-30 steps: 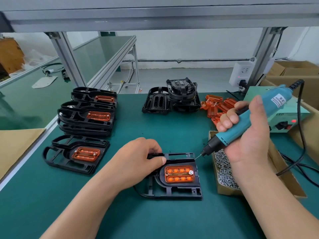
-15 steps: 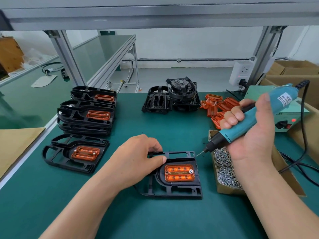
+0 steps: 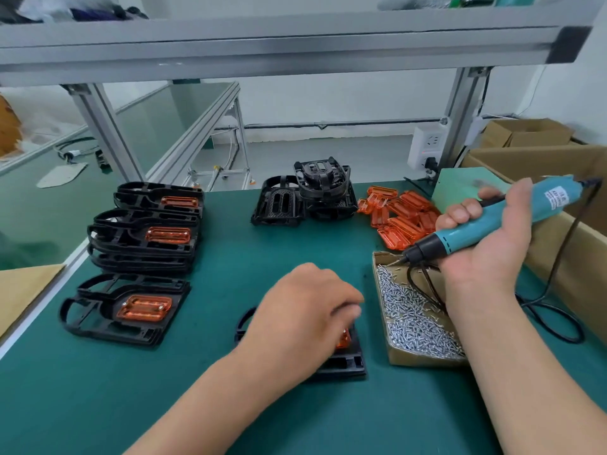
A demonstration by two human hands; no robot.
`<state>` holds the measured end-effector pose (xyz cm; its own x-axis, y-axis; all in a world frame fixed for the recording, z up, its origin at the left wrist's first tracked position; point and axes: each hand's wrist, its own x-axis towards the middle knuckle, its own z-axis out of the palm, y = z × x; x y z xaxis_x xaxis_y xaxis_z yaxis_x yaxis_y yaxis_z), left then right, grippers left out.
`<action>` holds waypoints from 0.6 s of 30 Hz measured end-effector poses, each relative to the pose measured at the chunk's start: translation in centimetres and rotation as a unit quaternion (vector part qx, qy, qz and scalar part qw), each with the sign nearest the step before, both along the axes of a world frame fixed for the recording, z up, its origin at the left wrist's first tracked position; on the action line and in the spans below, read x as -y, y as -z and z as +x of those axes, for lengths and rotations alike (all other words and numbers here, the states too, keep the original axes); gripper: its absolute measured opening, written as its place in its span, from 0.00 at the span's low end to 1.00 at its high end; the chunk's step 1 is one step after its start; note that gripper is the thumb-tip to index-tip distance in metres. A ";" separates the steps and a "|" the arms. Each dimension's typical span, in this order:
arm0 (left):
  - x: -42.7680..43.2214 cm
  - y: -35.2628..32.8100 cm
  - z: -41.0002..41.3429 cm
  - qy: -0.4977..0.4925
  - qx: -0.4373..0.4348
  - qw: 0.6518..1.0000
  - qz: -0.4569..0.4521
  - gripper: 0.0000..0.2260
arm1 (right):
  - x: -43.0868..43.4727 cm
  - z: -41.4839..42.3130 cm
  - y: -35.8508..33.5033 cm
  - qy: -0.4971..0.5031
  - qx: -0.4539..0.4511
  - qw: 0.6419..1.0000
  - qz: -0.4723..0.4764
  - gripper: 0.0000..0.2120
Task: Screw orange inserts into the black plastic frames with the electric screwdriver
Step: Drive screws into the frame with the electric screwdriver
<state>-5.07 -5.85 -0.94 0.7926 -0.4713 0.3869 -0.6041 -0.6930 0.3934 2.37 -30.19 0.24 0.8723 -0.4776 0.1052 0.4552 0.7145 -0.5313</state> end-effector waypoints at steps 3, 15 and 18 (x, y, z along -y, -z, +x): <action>2.9 -0.1 -0.7 0.076 0.041 0.994 0.062 0.08 | 0.2 0.3 0.2 0.014 -0.016 0.999 0.024 0.17; 8.7 -1.4 1.1 0.057 -0.034 0.961 0.269 0.07 | 0.1 0.5 1.0 0.033 -0.048 0.996 0.065 0.17; 9.2 -1.8 1.1 0.041 -0.066 0.962 0.260 0.06 | 0.1 0.5 1.0 0.032 -0.051 0.996 0.065 0.17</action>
<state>-3.93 -15.06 0.88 0.7703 -0.6373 -0.0205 -0.6340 -0.7689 0.0829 2.91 -30.33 -0.76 0.8427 -0.5363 -0.0479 0.4506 0.7511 -0.4825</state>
